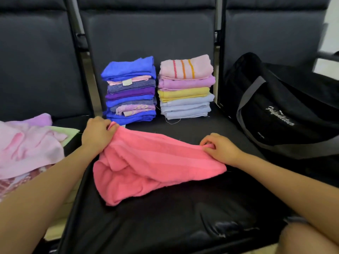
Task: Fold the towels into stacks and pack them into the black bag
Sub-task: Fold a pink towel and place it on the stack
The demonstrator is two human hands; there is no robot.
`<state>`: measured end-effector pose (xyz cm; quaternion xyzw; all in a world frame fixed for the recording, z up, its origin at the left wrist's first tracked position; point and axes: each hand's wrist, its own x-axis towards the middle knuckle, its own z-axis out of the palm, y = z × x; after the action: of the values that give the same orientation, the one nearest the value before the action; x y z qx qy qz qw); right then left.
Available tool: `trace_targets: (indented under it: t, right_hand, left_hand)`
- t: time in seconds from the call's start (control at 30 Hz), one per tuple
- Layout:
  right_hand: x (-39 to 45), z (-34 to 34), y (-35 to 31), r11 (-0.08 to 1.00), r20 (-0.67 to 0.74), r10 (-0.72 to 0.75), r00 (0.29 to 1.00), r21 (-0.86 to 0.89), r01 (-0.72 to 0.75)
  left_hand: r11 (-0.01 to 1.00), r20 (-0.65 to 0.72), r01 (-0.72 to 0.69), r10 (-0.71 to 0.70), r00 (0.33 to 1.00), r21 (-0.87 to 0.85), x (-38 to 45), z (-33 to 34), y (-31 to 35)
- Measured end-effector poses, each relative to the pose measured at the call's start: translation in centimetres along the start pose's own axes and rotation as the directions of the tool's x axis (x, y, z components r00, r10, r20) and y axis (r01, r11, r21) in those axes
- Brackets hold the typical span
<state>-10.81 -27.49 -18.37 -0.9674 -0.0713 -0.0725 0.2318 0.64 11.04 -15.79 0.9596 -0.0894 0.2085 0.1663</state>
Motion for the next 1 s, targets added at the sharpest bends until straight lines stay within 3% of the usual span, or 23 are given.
trace_targets:
  t: [0.17,0.4,0.6,0.83,0.93,1.0]
  right_hand:
    - [-0.4,-0.5,-0.4,1.0,0.032,0.025,0.999,0.003,-0.025]
    - [0.1,-0.5,-2.1,0.956,0.194,0.106,0.975,-0.291,-0.046]
    - [-0.9,-0.7,-3.2,0.922,0.132,0.089,0.987,-0.385,-0.032]
    - [-1.3,-1.6,-3.7,0.969,-0.009,0.247,0.969,-0.007,-0.248]
    - [-1.2,-2.5,-4.2,0.967,-0.049,0.25,0.967,0.05,-0.248]
    - [-1.3,-3.6,-5.2,0.955,-0.111,0.244,0.963,0.198,-0.219]
  left_hand:
    - [0.998,0.072,0.053,-0.055,0.996,0.021,0.0,0.8,0.2]
    - [0.999,0.208,-0.006,-0.004,0.978,0.05,-0.8,-0.2,0.0]
    - [0.996,0.279,0.071,-0.053,0.959,-0.056,-2.2,-2.0,0.7]
    - [0.956,0.179,0.167,-0.125,0.976,-0.241,-6.0,-5.0,2.7]
    - [0.93,0.082,0.184,-0.167,0.983,-0.317,-7.6,-6.9,3.7]
    - [0.902,0.013,0.179,-0.189,0.982,-0.392,-8.1,-8.3,4.3]
